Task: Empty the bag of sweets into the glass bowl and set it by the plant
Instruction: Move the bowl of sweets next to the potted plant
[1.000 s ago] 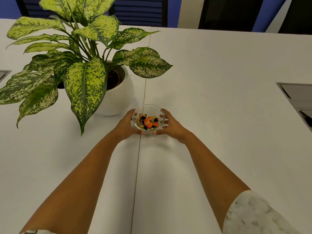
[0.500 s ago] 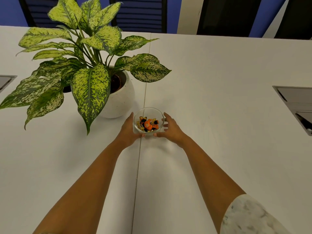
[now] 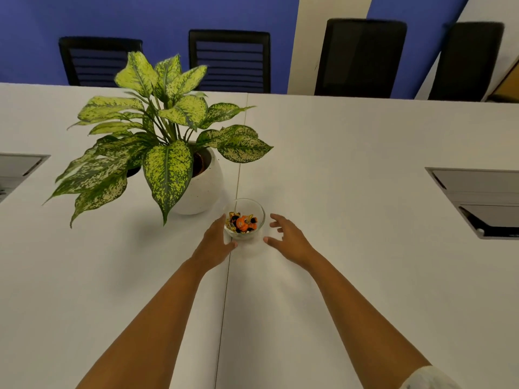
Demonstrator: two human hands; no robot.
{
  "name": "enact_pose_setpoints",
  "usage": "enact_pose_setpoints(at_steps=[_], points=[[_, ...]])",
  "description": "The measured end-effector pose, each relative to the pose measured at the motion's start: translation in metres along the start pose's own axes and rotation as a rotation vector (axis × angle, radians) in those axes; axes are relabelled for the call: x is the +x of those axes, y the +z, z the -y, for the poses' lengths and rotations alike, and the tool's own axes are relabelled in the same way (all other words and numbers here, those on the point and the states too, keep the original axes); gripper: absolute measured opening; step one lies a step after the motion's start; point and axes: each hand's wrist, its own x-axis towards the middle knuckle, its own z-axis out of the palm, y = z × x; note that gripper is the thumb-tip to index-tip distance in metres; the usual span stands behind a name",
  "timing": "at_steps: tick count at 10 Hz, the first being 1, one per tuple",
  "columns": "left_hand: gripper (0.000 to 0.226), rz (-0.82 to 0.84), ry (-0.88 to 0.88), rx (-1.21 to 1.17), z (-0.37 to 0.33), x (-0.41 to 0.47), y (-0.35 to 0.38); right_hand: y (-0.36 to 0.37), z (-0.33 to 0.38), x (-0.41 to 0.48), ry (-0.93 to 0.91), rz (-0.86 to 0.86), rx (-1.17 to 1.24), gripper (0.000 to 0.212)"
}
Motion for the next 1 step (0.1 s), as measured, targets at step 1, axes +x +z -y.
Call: enact_pose_setpoints(at_steps=[1], points=[[0.067,0.037,0.008,0.023,-0.0203,-0.015,-0.003,-0.0172,0.0055,-0.039,-0.144,-0.129,-0.119,0.053]])
